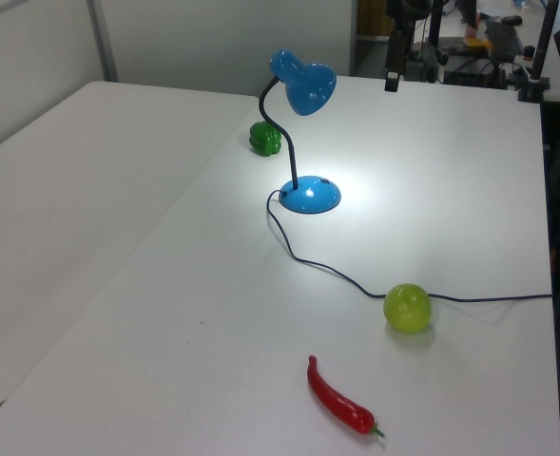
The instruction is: Turn off lamp
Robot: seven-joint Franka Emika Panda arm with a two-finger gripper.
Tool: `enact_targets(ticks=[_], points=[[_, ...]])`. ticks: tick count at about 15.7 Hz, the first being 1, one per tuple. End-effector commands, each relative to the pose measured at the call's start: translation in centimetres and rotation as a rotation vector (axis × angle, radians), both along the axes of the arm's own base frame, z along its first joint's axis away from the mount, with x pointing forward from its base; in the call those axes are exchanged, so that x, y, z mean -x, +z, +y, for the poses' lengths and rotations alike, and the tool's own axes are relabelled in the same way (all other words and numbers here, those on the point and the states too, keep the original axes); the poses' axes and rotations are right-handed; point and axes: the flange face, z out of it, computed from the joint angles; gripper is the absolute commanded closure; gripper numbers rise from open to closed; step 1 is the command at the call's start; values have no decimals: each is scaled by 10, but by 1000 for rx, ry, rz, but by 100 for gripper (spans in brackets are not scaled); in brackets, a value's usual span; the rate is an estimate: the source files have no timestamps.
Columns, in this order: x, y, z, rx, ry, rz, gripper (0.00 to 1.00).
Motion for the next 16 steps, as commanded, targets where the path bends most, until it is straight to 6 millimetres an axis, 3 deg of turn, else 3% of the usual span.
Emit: enact_targets(ticks=[1, 6, 11, 16], points=[[3, -2, 2, 8, 20, -9, 0], [3, -2, 3, 8, 29, -9, 1], [2, -3, 2, 8, 49, -8, 59], [3, -6, 3, 3, 48, -3, 100]])
